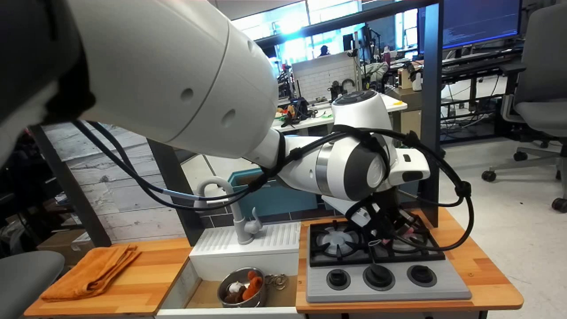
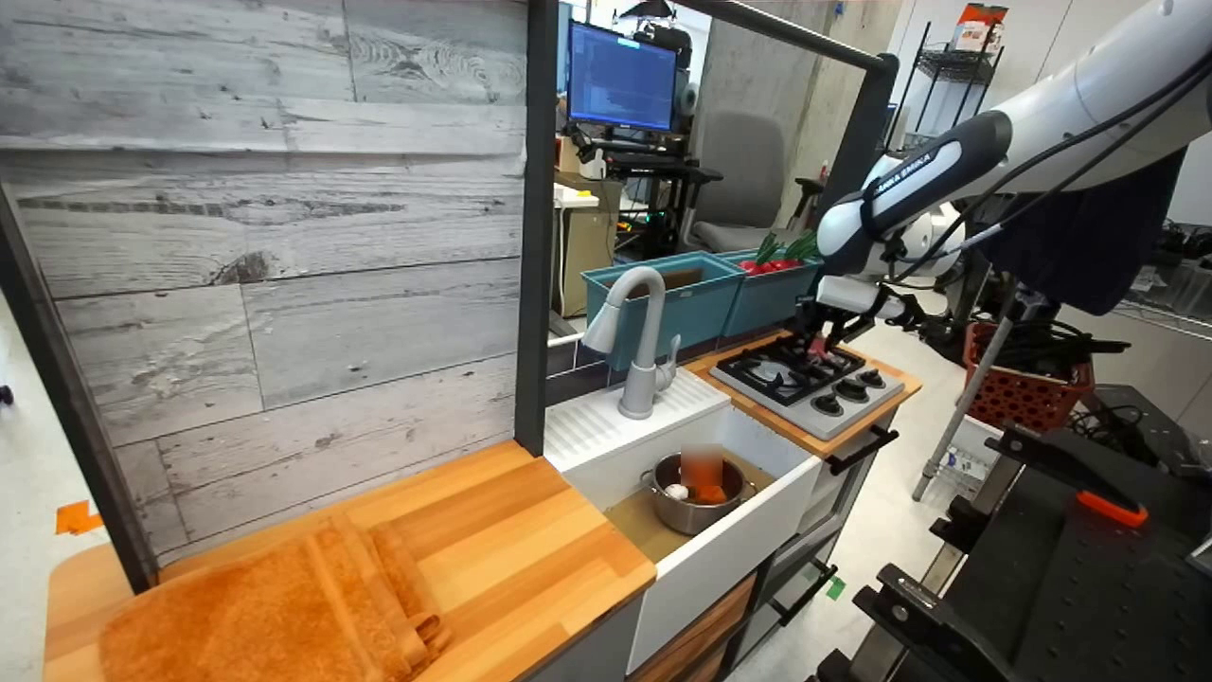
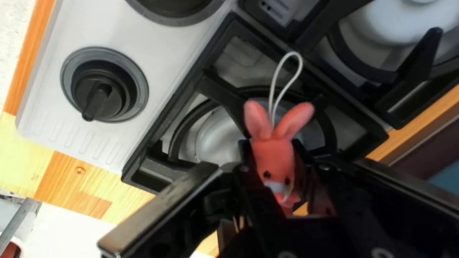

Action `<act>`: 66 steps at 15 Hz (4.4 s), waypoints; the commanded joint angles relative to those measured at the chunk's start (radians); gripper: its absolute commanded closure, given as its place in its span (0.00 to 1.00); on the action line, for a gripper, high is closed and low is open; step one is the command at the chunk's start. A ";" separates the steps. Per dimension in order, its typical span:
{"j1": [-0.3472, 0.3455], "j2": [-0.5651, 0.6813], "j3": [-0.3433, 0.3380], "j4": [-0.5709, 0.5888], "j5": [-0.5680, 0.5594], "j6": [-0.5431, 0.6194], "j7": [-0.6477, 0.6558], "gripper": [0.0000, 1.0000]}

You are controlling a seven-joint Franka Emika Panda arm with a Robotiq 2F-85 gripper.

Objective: Pick up the plush toys on the stove and put them in the sink, then wipe the counter

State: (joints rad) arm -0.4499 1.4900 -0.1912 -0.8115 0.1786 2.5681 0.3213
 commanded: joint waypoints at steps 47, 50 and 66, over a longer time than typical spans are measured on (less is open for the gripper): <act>0.388 -0.408 0.170 -0.744 -0.190 -0.102 -0.470 0.29; 0.397 -0.492 0.158 -0.837 -0.205 -0.030 -0.475 0.12; 0.274 -0.943 0.315 -1.269 -0.178 0.153 -0.697 0.00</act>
State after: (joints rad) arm -0.1814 0.5468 0.1280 -2.0827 -0.0039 2.7239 -0.3738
